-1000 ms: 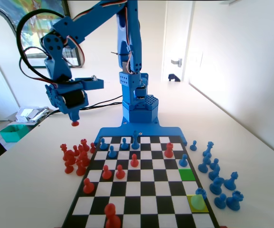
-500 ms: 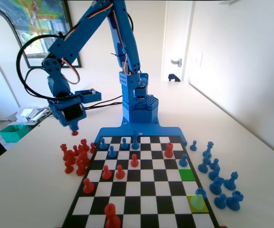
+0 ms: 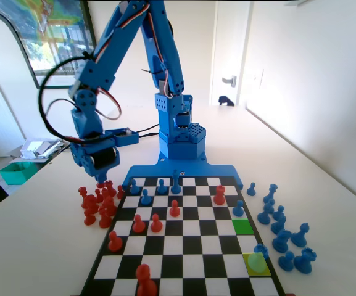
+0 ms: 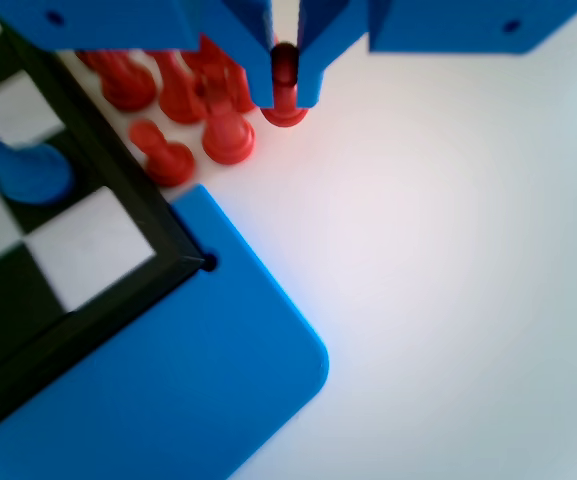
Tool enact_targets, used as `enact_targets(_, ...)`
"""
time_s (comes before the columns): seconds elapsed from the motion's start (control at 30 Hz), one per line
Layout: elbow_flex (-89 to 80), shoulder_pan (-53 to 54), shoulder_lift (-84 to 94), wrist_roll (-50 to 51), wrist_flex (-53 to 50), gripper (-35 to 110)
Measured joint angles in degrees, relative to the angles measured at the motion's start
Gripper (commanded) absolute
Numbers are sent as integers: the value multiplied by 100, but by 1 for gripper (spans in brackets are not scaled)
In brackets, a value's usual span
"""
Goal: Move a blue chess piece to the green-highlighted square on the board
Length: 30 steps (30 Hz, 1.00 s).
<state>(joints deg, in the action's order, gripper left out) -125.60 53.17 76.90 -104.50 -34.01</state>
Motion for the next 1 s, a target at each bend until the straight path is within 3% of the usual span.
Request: enact_targets(1.0,-237,26,-79,-527,272,10)
